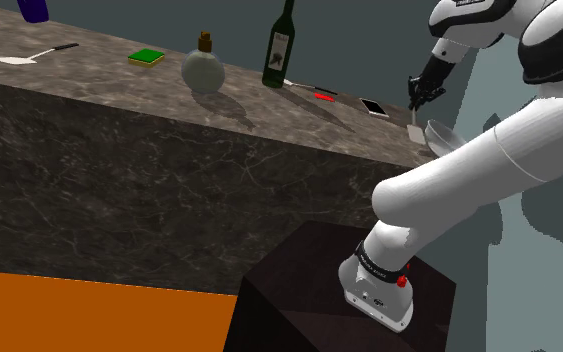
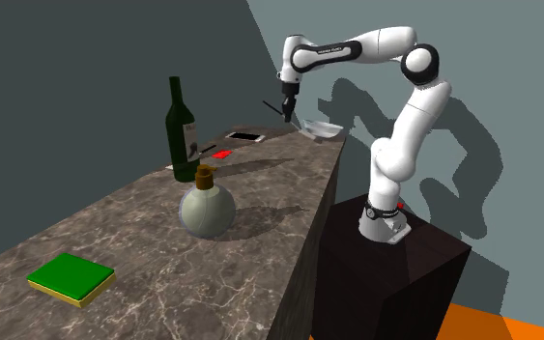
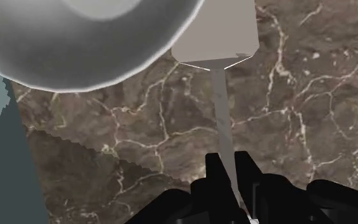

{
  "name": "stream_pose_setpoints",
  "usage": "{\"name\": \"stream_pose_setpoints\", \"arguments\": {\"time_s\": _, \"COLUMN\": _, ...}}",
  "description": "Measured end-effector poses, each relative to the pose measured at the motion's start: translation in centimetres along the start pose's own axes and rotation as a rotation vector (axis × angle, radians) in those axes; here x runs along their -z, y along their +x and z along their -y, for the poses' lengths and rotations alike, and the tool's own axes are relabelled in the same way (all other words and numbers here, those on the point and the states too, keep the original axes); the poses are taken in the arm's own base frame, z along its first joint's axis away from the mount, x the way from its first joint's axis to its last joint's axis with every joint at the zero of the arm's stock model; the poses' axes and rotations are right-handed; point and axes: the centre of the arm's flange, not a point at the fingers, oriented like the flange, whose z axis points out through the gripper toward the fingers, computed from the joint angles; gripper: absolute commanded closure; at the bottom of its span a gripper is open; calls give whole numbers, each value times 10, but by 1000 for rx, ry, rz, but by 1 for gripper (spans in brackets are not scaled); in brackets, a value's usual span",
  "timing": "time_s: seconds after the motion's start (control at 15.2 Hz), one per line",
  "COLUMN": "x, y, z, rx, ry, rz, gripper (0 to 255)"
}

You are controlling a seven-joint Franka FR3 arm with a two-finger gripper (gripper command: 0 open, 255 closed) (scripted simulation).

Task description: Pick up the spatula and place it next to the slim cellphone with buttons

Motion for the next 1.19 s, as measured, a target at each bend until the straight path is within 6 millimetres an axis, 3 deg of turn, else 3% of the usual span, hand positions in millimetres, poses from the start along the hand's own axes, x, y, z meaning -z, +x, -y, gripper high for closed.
{"name": "stream_pose_setpoints", "arguments": {"time_s": 0.2, "x": -1, "y": 1, "z": -38, "rx": 0, "ry": 1, "rz": 0, "gripper": 255}}
{"name": "stream_pose_setpoints", "arguments": {"time_s": 0.33, "x": -3, "y": 3, "z": -52, "rx": 1, "ry": 0, "rz": 0, "gripper": 255}}
{"name": "stream_pose_setpoints", "arguments": {"time_s": 1.19, "x": -70, "y": -2, "z": -56, "rx": 2, "ry": -1, "rz": 0, "gripper": 255}}
